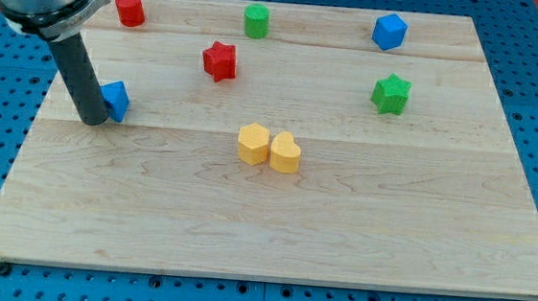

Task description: Move the blue triangle to the top and a bit left

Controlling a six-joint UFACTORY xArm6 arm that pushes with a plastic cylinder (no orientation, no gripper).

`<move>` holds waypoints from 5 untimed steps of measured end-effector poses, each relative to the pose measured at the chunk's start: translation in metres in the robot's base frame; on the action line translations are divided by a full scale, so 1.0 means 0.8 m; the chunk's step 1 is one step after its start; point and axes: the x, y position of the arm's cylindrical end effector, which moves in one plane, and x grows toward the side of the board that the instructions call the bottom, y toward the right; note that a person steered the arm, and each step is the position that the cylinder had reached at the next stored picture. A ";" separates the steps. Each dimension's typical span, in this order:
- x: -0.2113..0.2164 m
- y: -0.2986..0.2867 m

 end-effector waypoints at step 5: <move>-0.006 0.133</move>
